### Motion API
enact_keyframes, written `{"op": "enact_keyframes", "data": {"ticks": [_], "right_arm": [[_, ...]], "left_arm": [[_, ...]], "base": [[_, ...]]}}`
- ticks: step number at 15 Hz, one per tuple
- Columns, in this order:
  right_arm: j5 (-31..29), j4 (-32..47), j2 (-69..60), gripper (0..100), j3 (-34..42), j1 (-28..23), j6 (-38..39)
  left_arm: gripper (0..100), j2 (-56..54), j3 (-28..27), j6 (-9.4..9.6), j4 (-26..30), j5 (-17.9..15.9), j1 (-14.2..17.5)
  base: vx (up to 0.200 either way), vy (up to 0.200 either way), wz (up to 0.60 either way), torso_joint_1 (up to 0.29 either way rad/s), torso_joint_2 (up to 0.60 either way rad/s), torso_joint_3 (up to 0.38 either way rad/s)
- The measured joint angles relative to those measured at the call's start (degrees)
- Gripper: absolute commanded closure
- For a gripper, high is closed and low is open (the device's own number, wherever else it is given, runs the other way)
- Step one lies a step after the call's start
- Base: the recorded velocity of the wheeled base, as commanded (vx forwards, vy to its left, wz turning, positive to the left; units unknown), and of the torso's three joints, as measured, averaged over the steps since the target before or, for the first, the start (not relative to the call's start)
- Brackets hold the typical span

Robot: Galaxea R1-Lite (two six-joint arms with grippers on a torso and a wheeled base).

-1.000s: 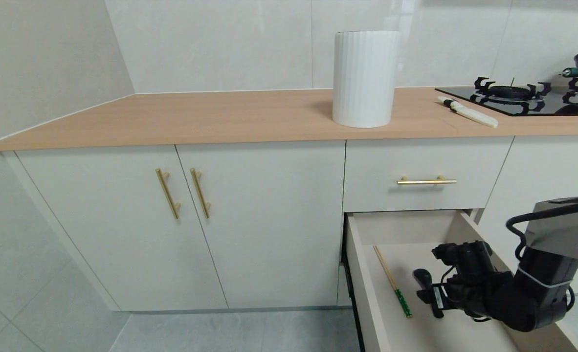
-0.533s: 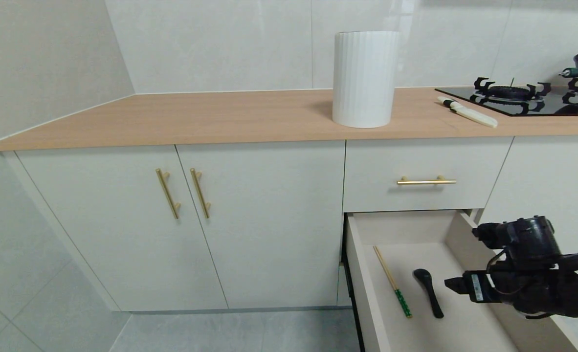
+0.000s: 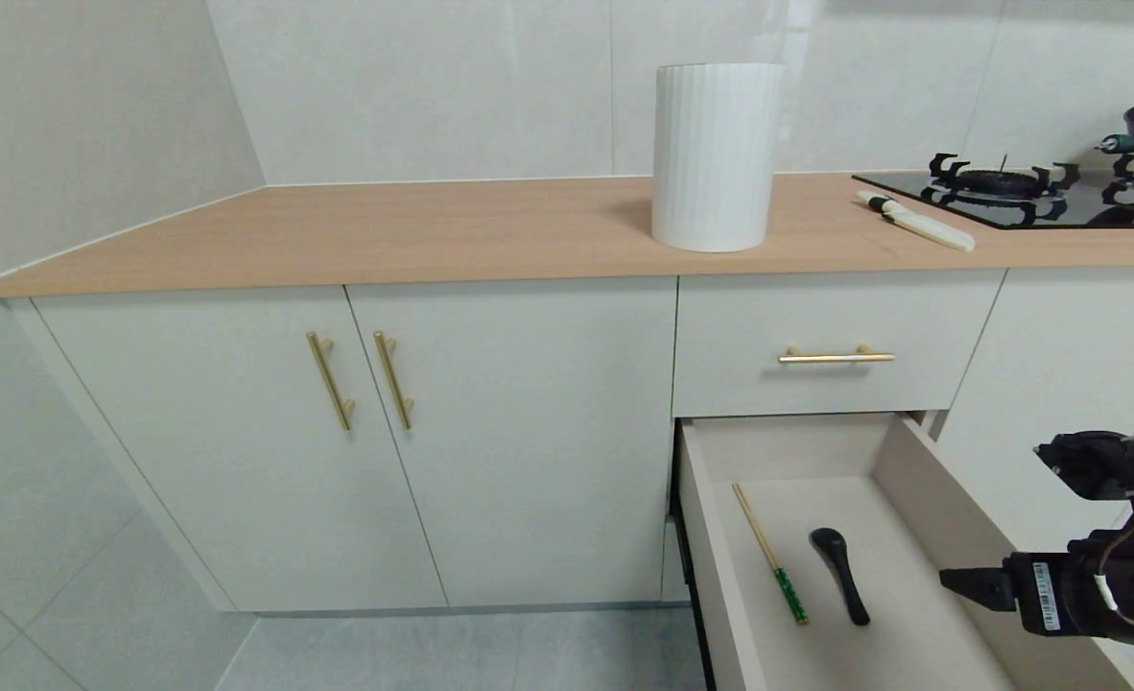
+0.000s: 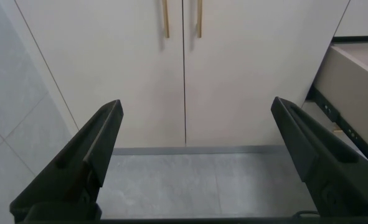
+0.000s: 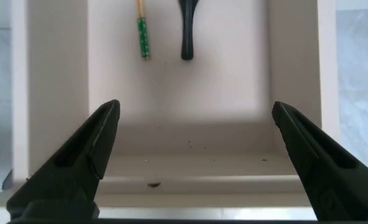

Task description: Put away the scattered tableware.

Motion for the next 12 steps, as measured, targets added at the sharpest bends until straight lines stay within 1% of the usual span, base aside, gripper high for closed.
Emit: {"op": "enact_keyframes", "data": {"ticks": [4, 8, 12], "right_arm": [[0.0, 0.1, -1.4, 0, 1.4, 3.1, 0.2], [0.0, 0.2, -0.8, 0, 2.9, 4.9, 0.2], [0.3, 0.1, 2.9, 0, 3.9, 5.1, 0.3]], "left_arm": [[0, 0.0, 0.0, 0.0, 0.0, 0.0, 0.0], [0, 0.0, 0.0, -0.01, 0.0, 0.0, 0.0], [0, 0.0, 0.0, -0.01, 0.0, 0.0, 0.0]], "base": [[-0.2, 0.0, 0.0, 0.001, 0.0, 0.007], [-0.2, 0.0, 0.0, -0.001, 0.0, 0.002], [0.0, 0.0, 0.0, 0.0, 0.0, 0.0]]}}
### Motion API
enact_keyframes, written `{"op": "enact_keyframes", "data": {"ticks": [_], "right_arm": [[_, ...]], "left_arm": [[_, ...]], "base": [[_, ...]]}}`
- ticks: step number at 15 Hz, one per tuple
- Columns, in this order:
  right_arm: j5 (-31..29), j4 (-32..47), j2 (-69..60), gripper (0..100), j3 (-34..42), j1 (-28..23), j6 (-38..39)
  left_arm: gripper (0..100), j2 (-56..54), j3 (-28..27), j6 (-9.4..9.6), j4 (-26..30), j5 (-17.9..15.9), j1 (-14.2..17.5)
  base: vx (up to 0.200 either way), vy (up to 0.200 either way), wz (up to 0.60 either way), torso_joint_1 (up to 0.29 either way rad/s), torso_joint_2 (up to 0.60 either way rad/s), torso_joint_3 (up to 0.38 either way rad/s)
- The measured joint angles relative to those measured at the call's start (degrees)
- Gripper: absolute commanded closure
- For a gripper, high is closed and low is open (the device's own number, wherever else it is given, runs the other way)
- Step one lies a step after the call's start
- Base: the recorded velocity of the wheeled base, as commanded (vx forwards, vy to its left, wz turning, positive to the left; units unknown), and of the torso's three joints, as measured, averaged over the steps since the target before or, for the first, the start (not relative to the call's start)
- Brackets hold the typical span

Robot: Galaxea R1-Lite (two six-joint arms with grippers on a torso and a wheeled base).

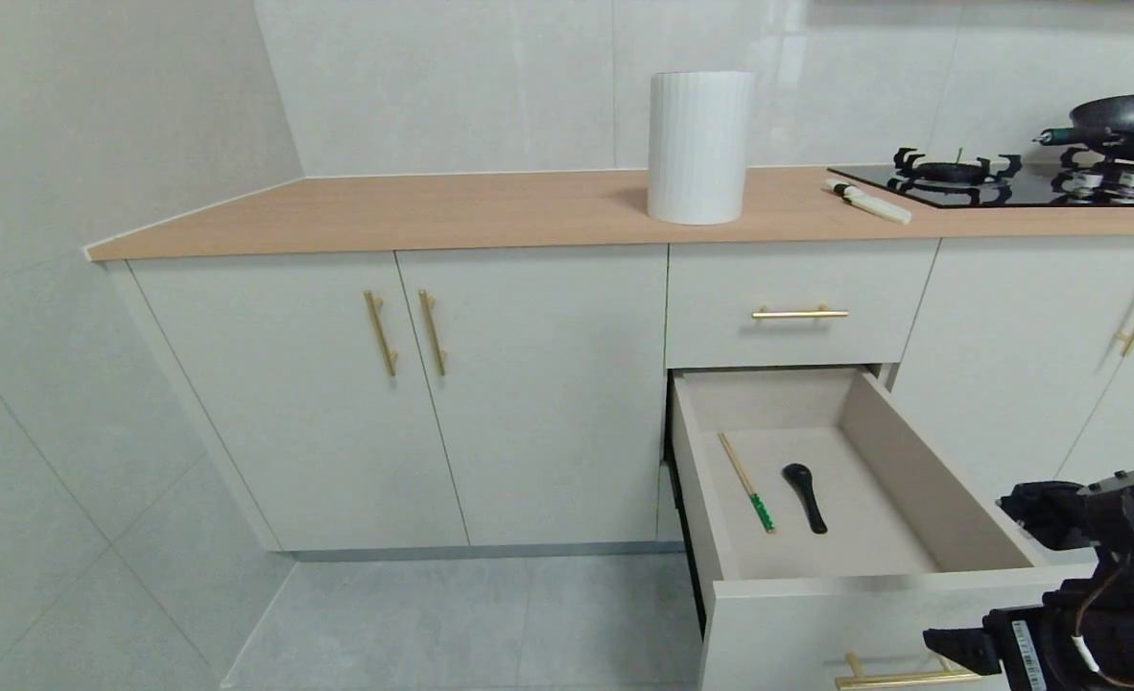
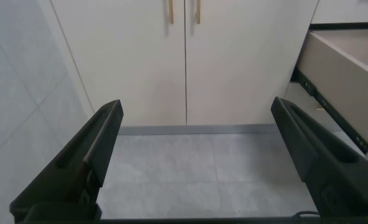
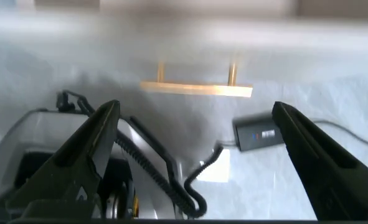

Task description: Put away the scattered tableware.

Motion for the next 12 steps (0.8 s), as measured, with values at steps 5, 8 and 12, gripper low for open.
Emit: {"op": "enact_keyframes", "data": {"ticks": [5, 8, 12], "right_arm": [[0.0, -5.6, 8.2, 0, 0.0, -0.1, 0.6], [-0.1, -12.0, 13.5, 0, 0.2, 0.0, 0.7], [-0.4, -17.9, 17.3, 0, 0.0, -0.1, 0.4]], "left_arm": [[0, 0.0, 0.0, 0.0, 0.0, 0.0, 0.0], [0, 0.0, 0.0, 0.0, 0.0, 0.0, 0.0], [0, 0.0, 0.0, 0.0, 0.0, 0.0, 0.0]], "base": [[0.0, 0.0, 0.0, 0.0, 0.0, 0.0], [0.0, 0.0, 0.0, 0.0, 0.0, 0.0], [0.0, 0.0, 0.0, 0.0, 0.0, 0.0]]}}
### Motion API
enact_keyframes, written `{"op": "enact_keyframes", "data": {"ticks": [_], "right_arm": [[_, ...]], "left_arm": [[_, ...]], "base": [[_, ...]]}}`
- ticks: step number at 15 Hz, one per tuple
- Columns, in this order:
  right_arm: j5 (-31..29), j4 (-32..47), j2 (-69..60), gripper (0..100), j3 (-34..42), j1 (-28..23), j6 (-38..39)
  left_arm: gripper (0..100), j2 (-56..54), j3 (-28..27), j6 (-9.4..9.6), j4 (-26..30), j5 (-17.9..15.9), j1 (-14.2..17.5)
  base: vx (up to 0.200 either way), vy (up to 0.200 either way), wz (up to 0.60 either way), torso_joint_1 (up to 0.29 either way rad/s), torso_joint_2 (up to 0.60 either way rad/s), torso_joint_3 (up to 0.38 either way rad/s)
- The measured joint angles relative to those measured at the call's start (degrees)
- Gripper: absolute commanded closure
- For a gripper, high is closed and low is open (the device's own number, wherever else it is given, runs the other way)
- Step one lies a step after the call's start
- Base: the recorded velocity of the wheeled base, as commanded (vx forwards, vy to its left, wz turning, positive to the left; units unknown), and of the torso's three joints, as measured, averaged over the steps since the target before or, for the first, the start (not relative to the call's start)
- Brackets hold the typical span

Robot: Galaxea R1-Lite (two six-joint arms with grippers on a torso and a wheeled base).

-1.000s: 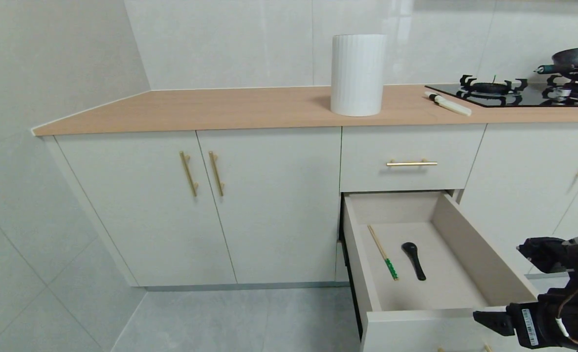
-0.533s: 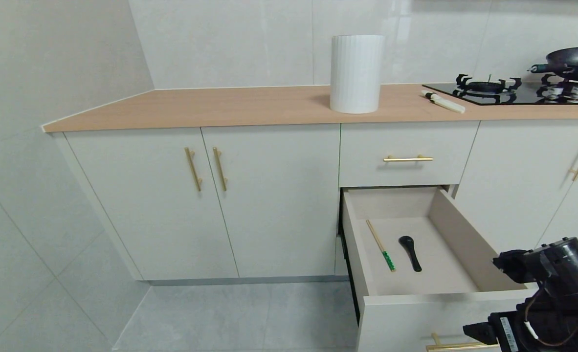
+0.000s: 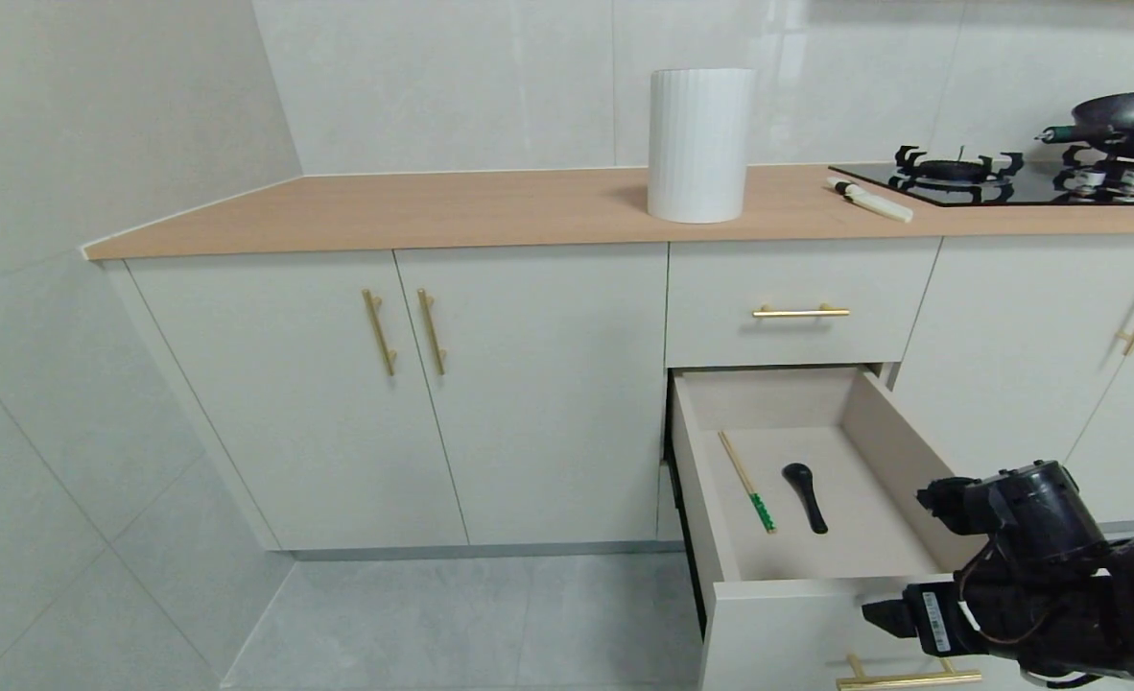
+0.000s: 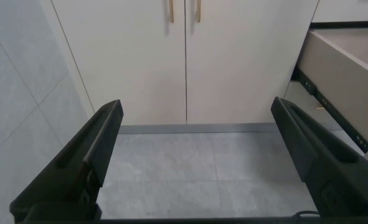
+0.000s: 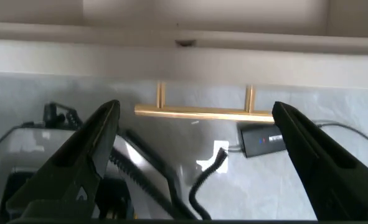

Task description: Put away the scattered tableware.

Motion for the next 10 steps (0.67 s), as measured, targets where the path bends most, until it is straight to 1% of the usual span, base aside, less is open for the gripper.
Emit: {"op": "enact_keyframes", "data": {"ticks": [4, 10], "right_arm": [[-0.3, -5.4, 3.7, 0, -1.1, -0.1, -0.4], [-0.4, -6.2, 9.4, 0, -7.3, -0.5, -0.5]], "left_arm": [[0, 0.0, 0.0, 0.0, 0.0, 0.0, 0.0], [0, 0.0, 0.0, 0.0, 0.0, 0.0, 0.0]], "base": [[0.0, 0.0, 0.0, 0.0, 0.0, 0.0], [0.0, 0.0, 0.0, 0.0, 0.0, 0.0]]}}
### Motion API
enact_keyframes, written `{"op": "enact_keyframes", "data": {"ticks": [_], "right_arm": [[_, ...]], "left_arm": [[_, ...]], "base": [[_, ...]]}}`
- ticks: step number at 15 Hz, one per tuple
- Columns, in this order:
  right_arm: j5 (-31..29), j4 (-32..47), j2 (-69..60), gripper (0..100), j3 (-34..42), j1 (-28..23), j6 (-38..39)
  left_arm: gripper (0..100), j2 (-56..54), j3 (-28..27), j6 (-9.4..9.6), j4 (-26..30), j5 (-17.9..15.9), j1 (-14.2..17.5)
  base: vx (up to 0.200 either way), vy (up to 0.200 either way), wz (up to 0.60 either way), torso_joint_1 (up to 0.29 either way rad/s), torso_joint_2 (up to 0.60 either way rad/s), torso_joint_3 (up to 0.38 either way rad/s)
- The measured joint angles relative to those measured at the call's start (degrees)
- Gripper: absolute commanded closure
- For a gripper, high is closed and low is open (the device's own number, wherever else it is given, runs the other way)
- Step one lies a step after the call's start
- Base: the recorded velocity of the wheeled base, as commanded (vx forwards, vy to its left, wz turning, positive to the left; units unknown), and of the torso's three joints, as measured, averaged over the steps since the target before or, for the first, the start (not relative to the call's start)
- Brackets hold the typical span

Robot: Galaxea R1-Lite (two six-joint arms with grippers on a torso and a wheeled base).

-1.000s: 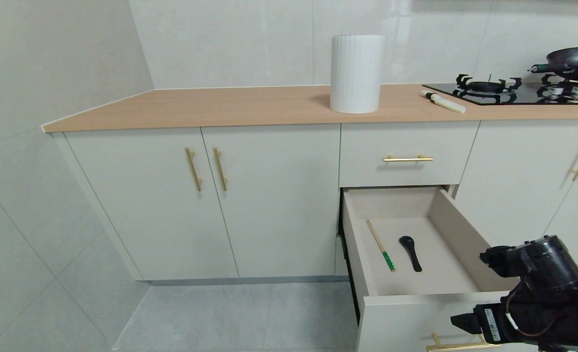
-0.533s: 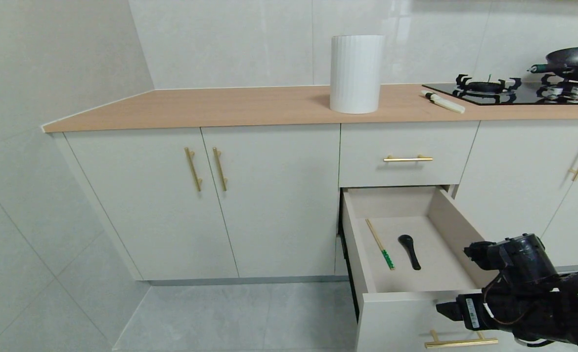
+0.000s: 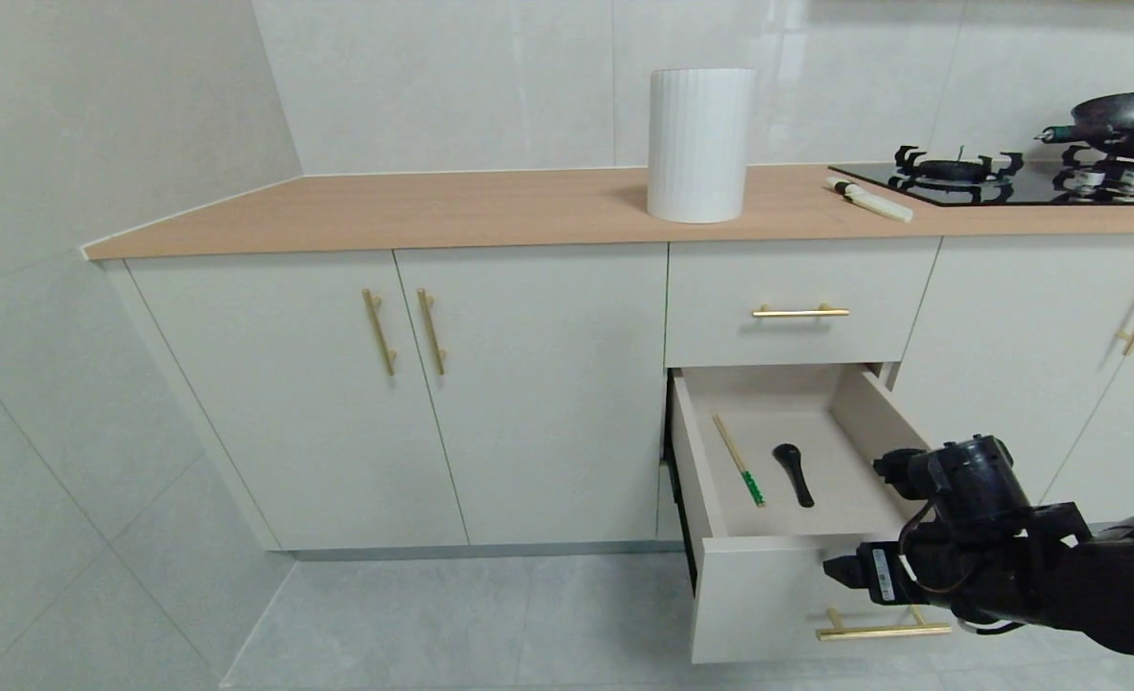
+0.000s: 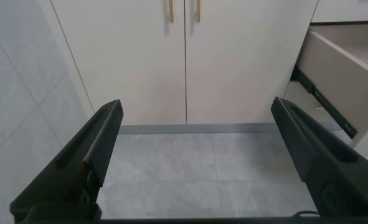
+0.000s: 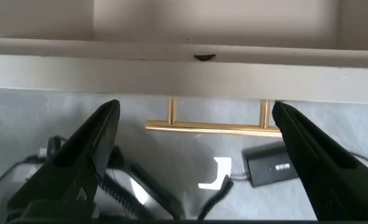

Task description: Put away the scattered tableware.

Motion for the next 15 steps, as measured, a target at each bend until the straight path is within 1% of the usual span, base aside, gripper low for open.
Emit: {"op": "enact_keyframes", "data": {"ticks": [2, 5, 11, 15], "right_arm": [[0.0, -2.5, 2.1, 0, -2.0, -0.4, -0.3], [0.0, -4.7, 5.4, 0, -5.4, -1.9, -4.2], [0.1, -4.7, 11.7, 0, -15.5, -5.4, -6.6], [0.1, -4.6, 16.6, 0, -25.2, -6.8, -8.2]], "left_arm": [[0, 0.0, 0.0, 0.0, 0.0, 0.0, 0.0], [0, 0.0, 0.0, 0.0, 0.0, 0.0, 0.0], [0, 0.0, 0.0, 0.0, 0.0, 0.0, 0.0], [0, 0.0, 0.0, 0.0, 0.0, 0.0, 0.0]], "base": [[0.0, 0.0, 0.0, 0.0, 0.0, 0.0], [0.0, 0.0, 0.0, 0.0, 0.0, 0.0], [0.0, 0.0, 0.0, 0.0, 0.0, 0.0], [0.0, 0.0, 0.0, 0.0, 0.0, 0.0]]}}
